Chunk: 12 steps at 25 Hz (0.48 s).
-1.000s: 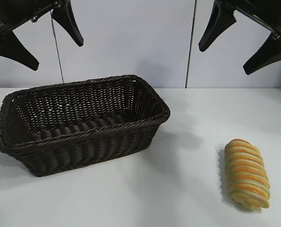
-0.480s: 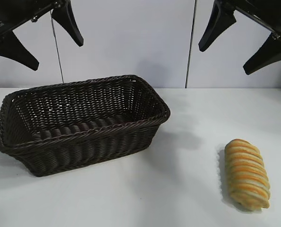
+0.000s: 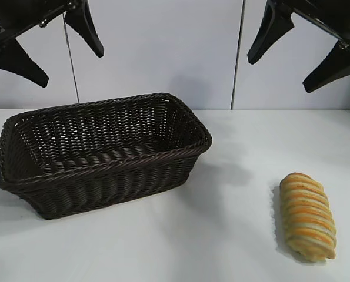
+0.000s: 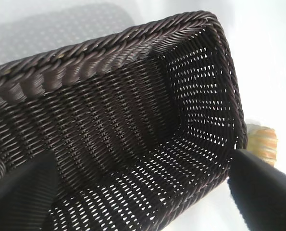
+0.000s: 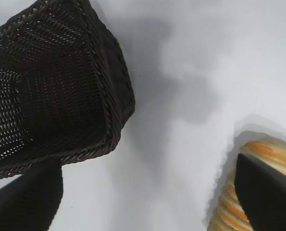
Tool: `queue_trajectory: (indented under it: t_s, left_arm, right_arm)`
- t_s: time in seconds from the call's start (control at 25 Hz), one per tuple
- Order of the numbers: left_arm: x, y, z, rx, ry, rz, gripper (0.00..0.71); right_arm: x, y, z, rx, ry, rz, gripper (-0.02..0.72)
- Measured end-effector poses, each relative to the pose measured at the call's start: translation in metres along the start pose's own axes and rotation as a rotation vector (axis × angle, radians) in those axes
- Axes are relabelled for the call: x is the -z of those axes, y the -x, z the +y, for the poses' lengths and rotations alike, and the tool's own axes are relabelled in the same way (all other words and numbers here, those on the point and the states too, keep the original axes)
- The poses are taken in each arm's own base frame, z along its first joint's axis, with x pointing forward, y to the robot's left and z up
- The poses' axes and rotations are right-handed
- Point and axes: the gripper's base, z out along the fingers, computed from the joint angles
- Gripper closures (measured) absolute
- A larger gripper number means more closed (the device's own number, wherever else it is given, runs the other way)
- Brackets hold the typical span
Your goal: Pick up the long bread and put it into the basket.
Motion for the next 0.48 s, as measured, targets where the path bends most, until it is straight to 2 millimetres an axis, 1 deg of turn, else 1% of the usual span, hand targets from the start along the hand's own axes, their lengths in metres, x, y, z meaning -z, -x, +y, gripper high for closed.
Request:
queue_trajectory:
  t_s: [0.12,0.2,0.28,0.36,0.48]
  left_arm:
    - [0.0,0.0,0.0,-0.001,0.001,0.002,0.015]
    - [0.001,-0.002,0.004,-0.005,0.02,0.023,0.015]
    - [0.002,-0.004,0.011,0.01,0.076,0.06,0.015]
    - [0.003,-0.008,0.021,0.04,0.175,0.103,0.015]
    - [0.001,-0.017,0.035,0.059,0.29,0.152,0.015]
  right_arm:
    - [0.0,0.0,0.0,0.0,0.0,0.0,0.008]
    - [0.0,0.0,0.0,0.0,0.0,0.001,0.008]
    - [0.0,-0.001,0.0,0.0,0.0,0.006,0.008]
    - [0.0,-0.001,0.0,0.0,0.001,0.011,0.008]
    - [0.0,-0.001,0.0,0.0,0.002,0.014,0.008]
